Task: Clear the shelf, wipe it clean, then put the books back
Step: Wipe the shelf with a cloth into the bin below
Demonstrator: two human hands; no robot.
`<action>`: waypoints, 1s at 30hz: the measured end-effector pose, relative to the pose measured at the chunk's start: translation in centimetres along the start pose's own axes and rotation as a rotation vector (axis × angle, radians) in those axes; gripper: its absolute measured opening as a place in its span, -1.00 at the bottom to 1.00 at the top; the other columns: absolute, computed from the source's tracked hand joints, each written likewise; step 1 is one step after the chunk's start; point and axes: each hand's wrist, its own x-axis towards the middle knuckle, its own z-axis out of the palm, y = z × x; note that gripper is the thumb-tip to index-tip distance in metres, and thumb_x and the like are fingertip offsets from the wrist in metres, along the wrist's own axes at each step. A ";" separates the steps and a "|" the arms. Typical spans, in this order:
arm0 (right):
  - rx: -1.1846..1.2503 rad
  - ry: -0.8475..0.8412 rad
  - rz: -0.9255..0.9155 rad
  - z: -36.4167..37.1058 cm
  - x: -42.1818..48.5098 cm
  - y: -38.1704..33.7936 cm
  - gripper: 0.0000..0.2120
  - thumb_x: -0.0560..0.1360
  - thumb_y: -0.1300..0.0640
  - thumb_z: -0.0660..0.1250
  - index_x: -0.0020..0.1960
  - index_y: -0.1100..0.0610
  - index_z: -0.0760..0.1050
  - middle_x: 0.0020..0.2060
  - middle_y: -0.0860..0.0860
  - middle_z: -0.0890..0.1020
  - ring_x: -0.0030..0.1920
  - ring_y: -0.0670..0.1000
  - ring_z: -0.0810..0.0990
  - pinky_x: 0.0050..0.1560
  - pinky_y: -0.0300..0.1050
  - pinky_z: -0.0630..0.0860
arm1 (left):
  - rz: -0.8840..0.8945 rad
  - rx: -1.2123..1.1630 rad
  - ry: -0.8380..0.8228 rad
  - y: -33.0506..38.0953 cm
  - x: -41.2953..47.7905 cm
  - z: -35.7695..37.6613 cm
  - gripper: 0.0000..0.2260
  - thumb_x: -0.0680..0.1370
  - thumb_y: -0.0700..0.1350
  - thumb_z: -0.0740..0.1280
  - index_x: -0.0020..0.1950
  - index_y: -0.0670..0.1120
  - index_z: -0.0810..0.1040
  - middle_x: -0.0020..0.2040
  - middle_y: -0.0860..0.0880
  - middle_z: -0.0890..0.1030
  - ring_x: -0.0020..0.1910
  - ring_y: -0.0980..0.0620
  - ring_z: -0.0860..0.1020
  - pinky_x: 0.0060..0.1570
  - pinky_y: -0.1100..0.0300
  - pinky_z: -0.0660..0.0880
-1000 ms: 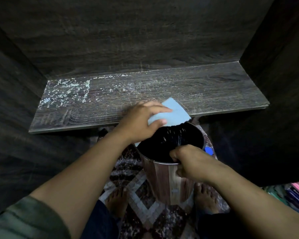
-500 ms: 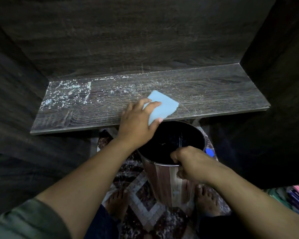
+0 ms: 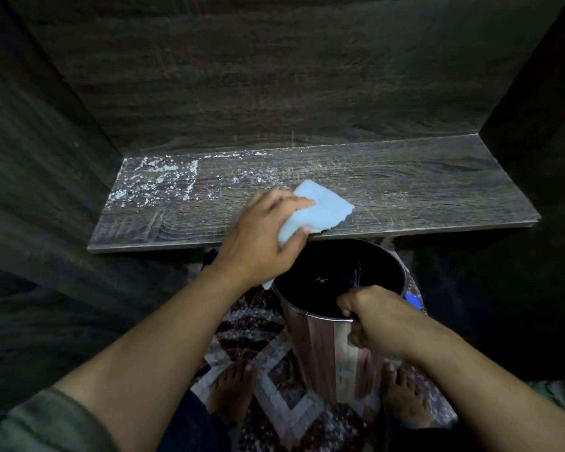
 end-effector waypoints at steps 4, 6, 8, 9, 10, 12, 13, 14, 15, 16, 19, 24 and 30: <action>0.011 0.009 -0.018 0.1 0.2 -0.3 -0.70 0.38 0.15 0.42 -0.21 -0.03 0.27 -0.14 -0.07 0.43 0.01 0.10 0.56 -0.13 -0.15 0.43 | 0.006 0.058 -0.118 -0.8 -0.5 -0.3 -0.63 0.53 0.07 0.25 0.32 0.05 0.51 0.21 0.05 0.50 0.18 -0.04 0.44 0.17 -0.07 0.42; 0.009 0.006 -0.030 0.1 0.4 -0.5 -0.71 0.38 0.16 0.41 -0.17 -0.06 0.29 -0.13 -0.05 0.45 0.02 0.11 0.57 -0.11 -0.15 0.44 | -0.009 0.060 -0.169 -1.3 -0.8 -0.3 -0.64 0.54 0.07 0.23 0.33 0.09 0.48 0.25 0.09 0.48 0.23 -0.01 0.42 0.23 -0.04 0.36; 0.019 0.009 -0.026 0.0 0.7 -0.7 -0.71 0.37 0.16 0.42 -0.16 -0.06 0.30 -0.13 -0.04 0.48 0.00 0.10 0.58 -0.15 -0.17 0.42 | -0.034 0.095 -0.075 -1.8 -0.4 -0.9 -0.64 0.55 0.03 0.23 0.34 0.09 0.47 0.29 0.08 0.46 0.25 -0.01 0.39 0.20 0.04 0.29; 0.021 0.015 -0.028 0.0 0.8 -0.7 -0.72 0.37 0.16 0.42 -0.17 -0.04 0.30 -0.15 -0.04 0.47 0.00 0.10 0.58 -0.17 -0.19 0.39 | -0.053 0.132 -0.022 -2.1 0.2 -1.3 -0.65 0.56 0.00 0.25 0.35 0.08 0.46 0.31 0.07 0.46 0.24 -0.01 0.38 0.16 0.04 0.28; 0.015 0.017 -0.032 -0.1 0.9 -0.8 -0.72 0.38 0.16 0.42 -0.17 -0.02 0.30 -0.16 -0.05 0.46 -0.01 0.09 0.58 -0.19 -0.21 0.35 | -0.070 0.178 0.019 -2.7 0.9 -1.6 -0.66 0.56 -0.04 0.27 0.34 0.07 0.46 0.32 0.05 0.45 0.23 -0.02 0.38 0.14 0.04 0.28; 0.007 0.016 -0.036 -0.1 1.0 -1.0 -0.72 0.38 0.16 0.43 -0.18 -0.01 0.30 -0.18 -0.04 0.46 -0.01 0.10 0.58 -0.20 -0.20 0.33 | -0.080 0.266 0.082 -4.2 3.1 -2.5 -0.65 0.53 -0.10 0.31 0.32 0.04 0.47 0.31 0.02 0.45 0.23 -0.06 0.38 0.14 0.00 0.30; 0.009 0.016 -0.034 -0.1 1.1 -1.0 -0.72 0.38 0.16 0.43 -0.18 -0.01 0.30 -0.18 -0.03 0.46 -0.01 0.11 0.58 -0.19 -0.19 0.37 | -0.070 0.302 0.108 -4.9 4.4 -3.0 -0.64 0.51 -0.13 0.33 0.31 0.02 0.48 0.30 -0.01 0.44 0.23 -0.08 0.38 0.14 -0.02 0.30; 0.012 0.015 -0.031 -0.1 1.2 -1.1 -0.72 0.37 0.16 0.43 -0.18 -0.01 0.30 -0.17 -0.02 0.48 -0.02 0.12 0.58 -0.17 -0.16 0.42 | -0.044 0.335 0.129 -5.5 5.7 -3.4 -0.63 0.48 -0.15 0.34 0.29 0.01 0.49 0.29 -0.03 0.44 0.24 -0.11 0.37 0.14 -0.02 0.30; 0.013 0.010 -0.028 0.0 1.3 -1.0 -0.71 0.36 0.16 0.44 -0.18 -0.02 0.31 -0.15 0.00 0.51 -0.01 0.13 0.59 -0.14 -0.13 0.47 | -0.004 0.363 0.141 -6.1 6.8 -3.7 -0.61 0.45 -0.19 0.36 0.27 -0.02 0.49 0.27 -0.07 0.44 0.23 -0.14 0.37 0.15 -0.03 0.31; 0.013 0.007 -0.025 0.1 1.4 -1.0 -0.71 0.36 0.16 0.43 -0.18 -0.04 0.31 -0.12 0.03 0.54 -0.01 0.14 0.59 -0.12 -0.11 0.50 | 0.037 0.387 0.136 -6.6 7.9 -3.8 -0.59 0.42 -0.23 0.36 0.26 -0.06 0.48 0.26 -0.11 0.44 0.23 -0.16 0.37 0.16 -0.05 0.33; 0.023 0.007 -0.005 0.0 1.5 -0.6 -0.74 0.36 0.18 0.42 -0.18 -0.02 0.33 -0.11 0.03 0.55 -0.01 0.14 0.58 -0.10 -0.08 0.53 | 0.085 0.487 0.058 -8.2 9.9 -3.3 -0.52 0.38 -0.32 0.34 0.29 -0.15 0.43 0.24 -0.21 0.41 0.21 -0.24 0.37 0.20 -0.14 0.36; 0.038 0.028 -0.018 0.3 1.7 -0.1 -0.75 0.35 0.19 0.40 -0.22 0.03 0.30 -0.16 0.02 0.50 -0.04 0.15 0.58 -0.15 -0.11 0.48 | -0.024 0.638 -0.062 -9.9 10.0 -2.2 -0.51 0.40 -0.13 0.35 0.34 -0.09 0.44 0.26 -0.18 0.41 0.16 -0.24 0.39 0.13 -0.12 0.35; 0.079 0.025 -0.017 0.7 1.5 0.2 -0.78 0.32 0.22 0.36 -0.24 0.04 0.31 -0.20 0.00 0.50 -0.08 0.14 0.58 -0.17 -0.10 0.51 | -0.279 0.294 -0.241 -10.1 10.3 -1.4 -0.49 0.55 0.22 0.17 0.45 0.05 0.37 0.38 -0.09 0.39 0.32 -0.17 0.35 0.34 -0.03 0.31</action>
